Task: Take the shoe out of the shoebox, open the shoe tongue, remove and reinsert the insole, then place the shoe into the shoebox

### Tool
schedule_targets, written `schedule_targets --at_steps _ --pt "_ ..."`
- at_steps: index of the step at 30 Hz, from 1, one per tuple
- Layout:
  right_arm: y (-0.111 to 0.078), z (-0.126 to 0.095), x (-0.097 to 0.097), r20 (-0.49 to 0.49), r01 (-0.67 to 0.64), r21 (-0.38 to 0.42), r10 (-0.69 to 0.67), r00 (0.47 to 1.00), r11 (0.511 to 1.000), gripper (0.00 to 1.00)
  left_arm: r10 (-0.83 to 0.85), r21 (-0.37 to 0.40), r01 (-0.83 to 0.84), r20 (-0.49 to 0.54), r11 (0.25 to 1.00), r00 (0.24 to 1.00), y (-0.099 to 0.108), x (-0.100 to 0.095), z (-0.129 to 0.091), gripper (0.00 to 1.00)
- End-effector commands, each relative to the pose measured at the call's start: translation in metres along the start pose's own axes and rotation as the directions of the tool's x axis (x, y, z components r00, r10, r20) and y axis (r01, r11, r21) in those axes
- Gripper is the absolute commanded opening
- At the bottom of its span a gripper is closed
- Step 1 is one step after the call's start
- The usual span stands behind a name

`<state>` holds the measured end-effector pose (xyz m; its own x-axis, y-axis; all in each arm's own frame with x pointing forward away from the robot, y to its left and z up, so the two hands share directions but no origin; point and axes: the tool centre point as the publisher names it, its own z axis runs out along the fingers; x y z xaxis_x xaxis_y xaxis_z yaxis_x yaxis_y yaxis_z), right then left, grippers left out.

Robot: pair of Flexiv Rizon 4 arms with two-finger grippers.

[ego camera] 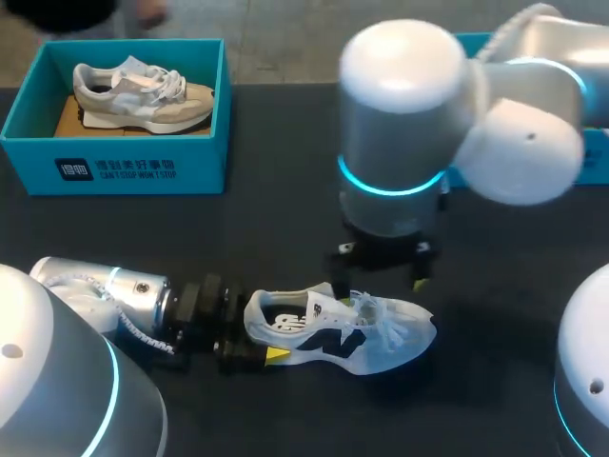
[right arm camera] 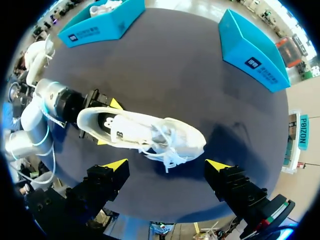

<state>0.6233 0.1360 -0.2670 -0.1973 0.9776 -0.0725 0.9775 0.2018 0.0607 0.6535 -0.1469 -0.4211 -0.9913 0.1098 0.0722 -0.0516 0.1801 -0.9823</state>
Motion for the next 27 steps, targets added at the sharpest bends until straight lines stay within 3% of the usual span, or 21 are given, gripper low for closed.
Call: schedule_targets --at_steps 1,13,27 --pt "0.0 0.002 0.032 0.232 -0.032 -0.009 0.034 0.972 0.999 1.0 0.0 -0.003 0.0 0.002 1.0 1.0 0.0 -0.001 0.0 0.0" --pt "-0.001 0.01 0.053 0.292 -0.105 -0.072 0.122 0.949 0.992 1.0 0.0 -0.003 0.0 0.002 1.0 1.0 0.0 -0.001 0.0 0.0" --pt "0.003 0.027 0.075 0.421 -0.18 -0.104 0.207 0.883 0.978 1.0 0.0 -0.003 0.0 0.002 1.0 1.0 0.0 -0.001 0.0 0.0"
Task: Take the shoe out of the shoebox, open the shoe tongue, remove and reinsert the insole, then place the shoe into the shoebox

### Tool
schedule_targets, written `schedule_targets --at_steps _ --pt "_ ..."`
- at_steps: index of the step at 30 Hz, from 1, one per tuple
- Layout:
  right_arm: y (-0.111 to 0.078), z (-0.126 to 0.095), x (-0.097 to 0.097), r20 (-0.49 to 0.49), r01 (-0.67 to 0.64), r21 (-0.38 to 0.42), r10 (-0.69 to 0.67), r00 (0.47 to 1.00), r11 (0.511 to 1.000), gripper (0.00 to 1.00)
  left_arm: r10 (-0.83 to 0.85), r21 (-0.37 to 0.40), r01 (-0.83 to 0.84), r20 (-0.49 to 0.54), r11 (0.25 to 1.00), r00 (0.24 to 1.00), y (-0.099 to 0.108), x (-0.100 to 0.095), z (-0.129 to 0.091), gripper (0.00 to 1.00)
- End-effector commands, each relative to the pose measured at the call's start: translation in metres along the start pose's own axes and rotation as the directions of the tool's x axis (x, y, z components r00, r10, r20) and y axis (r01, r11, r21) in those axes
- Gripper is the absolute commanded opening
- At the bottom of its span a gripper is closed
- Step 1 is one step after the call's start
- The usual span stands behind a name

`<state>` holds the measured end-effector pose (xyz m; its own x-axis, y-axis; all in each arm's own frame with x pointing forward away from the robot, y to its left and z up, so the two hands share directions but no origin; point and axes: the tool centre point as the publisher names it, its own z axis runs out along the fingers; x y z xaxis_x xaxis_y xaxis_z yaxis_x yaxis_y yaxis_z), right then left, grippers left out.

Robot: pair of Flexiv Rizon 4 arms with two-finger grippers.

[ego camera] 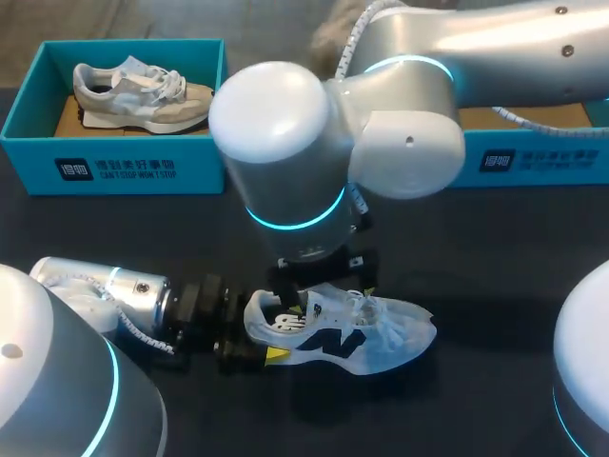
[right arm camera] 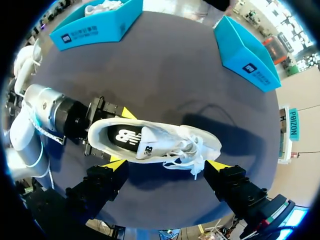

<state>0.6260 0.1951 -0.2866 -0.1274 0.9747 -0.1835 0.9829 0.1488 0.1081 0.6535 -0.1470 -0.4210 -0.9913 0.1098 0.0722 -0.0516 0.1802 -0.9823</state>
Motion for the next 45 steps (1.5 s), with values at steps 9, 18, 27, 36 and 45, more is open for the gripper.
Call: schedule_targets --at_steps 9,18,27,36,45 --pt "-0.014 0.013 0.031 0.415 -0.213 -0.086 0.229 0.88 0.973 1.0 0.0 -0.002 0.0 0.002 1.0 1.0 0.0 -0.001 0.0 0.0" --pt "-0.007 0.018 0.045 0.495 -0.314 -0.133 0.338 0.8 0.94 1.0 0.0 -0.002 0.0 0.002 1.0 1.0 0.0 -0.001 0.0 0.0" --pt "0.004 0.028 0.034 0.523 -0.394 -0.161 0.417 0.744 0.905 1.0 0.0 -0.002 0.0 0.002 1.0 1.0 0.0 -0.001 0.0 0.0" --pt "0.015 0.044 0.018 0.521 -0.445 -0.157 0.457 0.721 0.882 1.0 0.0 -0.002 0.0 0.002 1.0 1.0 0.0 -0.001 0.0 0.0" --pt "0.015 0.056 0.005 0.514 -0.478 -0.146 0.479 0.712 0.866 1.0 0.0 -0.002 0.0 0.002 1.0 1.0 0.0 -0.001 0.0 0.0"
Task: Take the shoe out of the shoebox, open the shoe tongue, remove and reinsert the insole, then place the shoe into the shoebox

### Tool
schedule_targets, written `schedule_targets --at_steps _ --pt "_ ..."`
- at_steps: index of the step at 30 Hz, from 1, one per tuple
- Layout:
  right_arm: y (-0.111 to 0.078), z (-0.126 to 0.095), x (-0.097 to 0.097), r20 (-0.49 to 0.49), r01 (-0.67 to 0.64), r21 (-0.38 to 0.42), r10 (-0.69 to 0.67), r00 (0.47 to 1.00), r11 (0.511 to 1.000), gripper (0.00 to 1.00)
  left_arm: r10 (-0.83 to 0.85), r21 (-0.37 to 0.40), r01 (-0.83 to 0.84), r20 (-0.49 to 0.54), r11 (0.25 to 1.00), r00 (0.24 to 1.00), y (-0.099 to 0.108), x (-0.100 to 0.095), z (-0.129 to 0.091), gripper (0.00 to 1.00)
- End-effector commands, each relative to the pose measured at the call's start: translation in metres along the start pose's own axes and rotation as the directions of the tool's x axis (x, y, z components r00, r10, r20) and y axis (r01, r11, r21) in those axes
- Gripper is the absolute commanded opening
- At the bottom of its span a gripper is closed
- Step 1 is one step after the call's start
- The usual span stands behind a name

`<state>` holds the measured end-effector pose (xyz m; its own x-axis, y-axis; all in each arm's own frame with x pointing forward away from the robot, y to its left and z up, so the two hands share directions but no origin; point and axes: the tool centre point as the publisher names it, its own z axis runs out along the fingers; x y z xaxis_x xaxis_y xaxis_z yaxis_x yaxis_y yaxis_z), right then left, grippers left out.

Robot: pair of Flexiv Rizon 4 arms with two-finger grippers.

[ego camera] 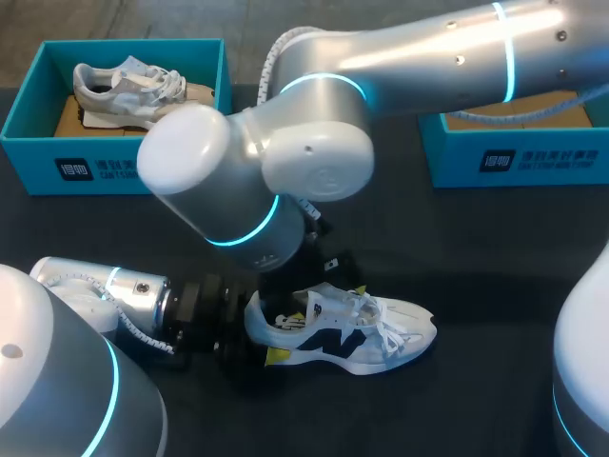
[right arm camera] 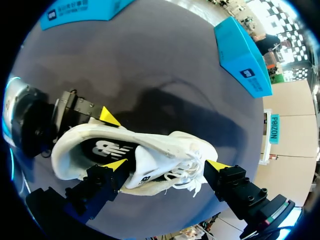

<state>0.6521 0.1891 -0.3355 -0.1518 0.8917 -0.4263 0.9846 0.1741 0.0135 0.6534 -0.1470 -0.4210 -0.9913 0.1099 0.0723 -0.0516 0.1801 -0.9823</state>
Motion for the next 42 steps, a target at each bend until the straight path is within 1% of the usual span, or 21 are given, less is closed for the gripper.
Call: schedule_targets --at_steps 1,11,16,18,22,26,27,30,33,37,39,41,42 --pt "-0.005 0.003 0.006 0.28 -0.554 -0.084 0.554 0.784 0.828 1.0 0.0 -0.003 0.0 0.002 1.0 1.0 0.0 -0.001 0.0 0.0" --pt "-0.014 0.003 -0.018 0.258 -0.571 -0.068 0.567 0.782 0.818 1.0 0.0 -0.003 0.0 0.002 1.0 1.0 0.0 -0.001 0.0 0.0" --pt "-0.017 -0.001 -0.026 0.235 -0.562 -0.053 0.557 0.796 0.825 1.0 0.0 -0.003 0.0 0.002 1.0 1.0 0.0 -0.001 0.0 0.0" --pt "-0.017 -0.001 -0.027 0.232 -0.556 -0.047 0.551 0.802 0.83 1.0 0.0 -0.003 0.0 0.002 1.0 1.0 0.0 -0.001 0.0 0.0" --pt "-0.015 0.002 -0.022 0.217 -0.533 -0.021 0.524 0.823 0.846 1.0 0.0 -0.003 0.0 0.002 1.0 1.0 0.0 -0.001 0.0 0.0" --pt "-0.019 0.003 -0.022 0.194 -0.527 -0.008 0.518 0.833 0.85 1.0 0.0 -0.003 0.0 0.002 1.0 1.0 0.0 -0.001 0.0 0.0" --pt "-0.02 0.002 -0.024 0.188 -0.527 -0.006 0.518 0.834 0.85 0.99 0.0 -0.003 0.0 0.002 1.0 1.0 0.0 -0.001 0.0 0.0" --pt "-0.024 -0.002 -0.028 0.181 -0.526 -0.001 0.518 0.836 0.85 0.91 0.0 -0.003 0.0 0.002 1.0 1.0 0.0 -0.001 0.0 0.0" --pt "-0.027 -0.008 -0.033 0.172 -0.516 0.011 0.507 0.845 0.856 0.79 0.0 -0.003 0.0 0.002 1.0 1.0 0.0 -0.001 0.0 0.0" --pt "-0.028 -0.011 -0.037 0.165 -0.491 0.032 0.48 0.861 0.87 0.74 0.0 -0.003 0.0 0.002 1.0 1.0 0.0 -0.001 0.0 0.0" --pt "-0.028 -0.011 -0.039 0.163 -0.479 0.044 0.467 0.869 0.877 0.73 0.0 -0.003 0.0 0.002 1.0 1.0 0.0 -0.001 0.0 0.0" --pt "-0.028 -0.01 -0.04 0.162 -0.467 0.057 0.453 0.877 0.883 0.69 0.0 -0.003 0.0 0.002 1.0 1.0 0.0 -0.001 0.0 0.0" --pt "-0.028 -0.01 -0.04 0.159 -0.461 0.064 0.447 0.88 0.885 0.69 0.0 -0.003 0.0 0.002 1.0 1.0 0.0 -0.001 0.0 0.0"
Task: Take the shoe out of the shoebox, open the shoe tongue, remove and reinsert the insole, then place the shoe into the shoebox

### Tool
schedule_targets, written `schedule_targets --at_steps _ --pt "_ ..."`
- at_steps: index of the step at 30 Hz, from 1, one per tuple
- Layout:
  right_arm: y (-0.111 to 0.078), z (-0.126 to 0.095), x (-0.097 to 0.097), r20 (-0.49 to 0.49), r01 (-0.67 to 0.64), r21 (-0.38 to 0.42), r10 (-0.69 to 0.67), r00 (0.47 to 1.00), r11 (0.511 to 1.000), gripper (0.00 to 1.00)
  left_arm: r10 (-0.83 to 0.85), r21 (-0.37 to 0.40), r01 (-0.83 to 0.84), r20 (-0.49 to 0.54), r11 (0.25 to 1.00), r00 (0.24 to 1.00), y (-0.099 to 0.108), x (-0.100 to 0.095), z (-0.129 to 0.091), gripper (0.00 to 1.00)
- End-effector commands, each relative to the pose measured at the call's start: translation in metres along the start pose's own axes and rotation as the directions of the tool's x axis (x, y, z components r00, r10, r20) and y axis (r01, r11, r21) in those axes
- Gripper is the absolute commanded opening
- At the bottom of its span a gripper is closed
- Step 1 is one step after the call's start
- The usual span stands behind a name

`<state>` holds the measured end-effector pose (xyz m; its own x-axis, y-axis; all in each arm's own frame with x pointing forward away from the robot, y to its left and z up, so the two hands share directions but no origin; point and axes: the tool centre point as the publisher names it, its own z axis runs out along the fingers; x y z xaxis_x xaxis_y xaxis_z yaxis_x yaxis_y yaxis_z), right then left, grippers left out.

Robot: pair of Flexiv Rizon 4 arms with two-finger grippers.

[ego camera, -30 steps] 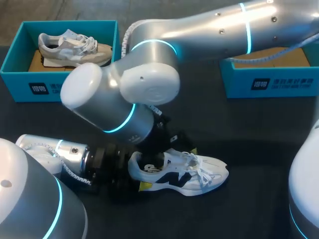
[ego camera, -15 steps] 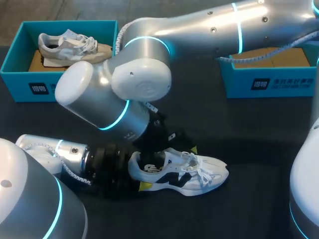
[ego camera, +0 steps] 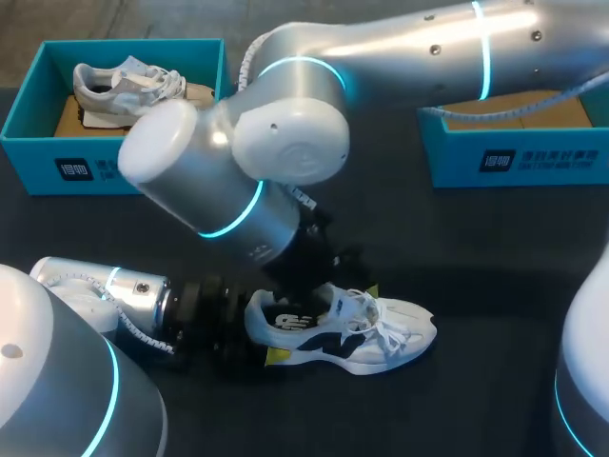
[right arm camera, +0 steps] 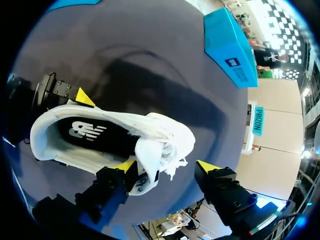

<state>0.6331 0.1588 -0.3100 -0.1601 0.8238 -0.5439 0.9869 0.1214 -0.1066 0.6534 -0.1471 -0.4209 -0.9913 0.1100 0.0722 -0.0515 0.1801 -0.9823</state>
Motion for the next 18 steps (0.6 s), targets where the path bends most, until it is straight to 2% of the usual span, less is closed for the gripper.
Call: schedule_targets --at_steps 1,4,5,6,16,18 --pt "-0.0034 0.004 -0.0053 -0.025 -0.459 0.018 0.46 0.888 0.888 0.68 0.0 -0.003 0.0 0.002 1.0 1.0 0.0001 -0.0006 0.0002 0.0" --pt "-0.003 0.0056 -0.0067 -0.037 -0.437 0.035 0.438 0.898 0.899 0.58 0.0 -0.003 0.0 0.002 1.0 1.0 0.0001 -0.0006 0.0002 0.0" --pt "-0.003 0.0063 -0.0069 -0.047 -0.432 0.038 0.433 0.9 0.901 0.51 0.0 -0.003 0.0 0.002 1.0 1.0 0.0001 -0.0006 0.0002 0.0" --pt "-0.0034 0.0068 -0.0069 -0.049 -0.426 0.042 0.427 0.903 0.904 0.5 0.0 -0.003 0.0 0.002 1.0 1.0 0.0001 -0.0006 0.0002 0.0" --pt "-0.0091 0.0092 -0.0014 -0.091 -0.385 0.086 0.392 0.915 0.919 0.47 0.0 -0.003 0.0 0.002 1.0 1.0 0.0001 -0.0006 0.0002 0.0" --pt "-0.0105 0.0076 -0.0012 -0.105 -0.37 0.09 0.378 0.92 0.925 0.42 0.0 -0.003 0.0 0.002 1.0 1.0 0.0001 -0.0006 0.0002 0.0"
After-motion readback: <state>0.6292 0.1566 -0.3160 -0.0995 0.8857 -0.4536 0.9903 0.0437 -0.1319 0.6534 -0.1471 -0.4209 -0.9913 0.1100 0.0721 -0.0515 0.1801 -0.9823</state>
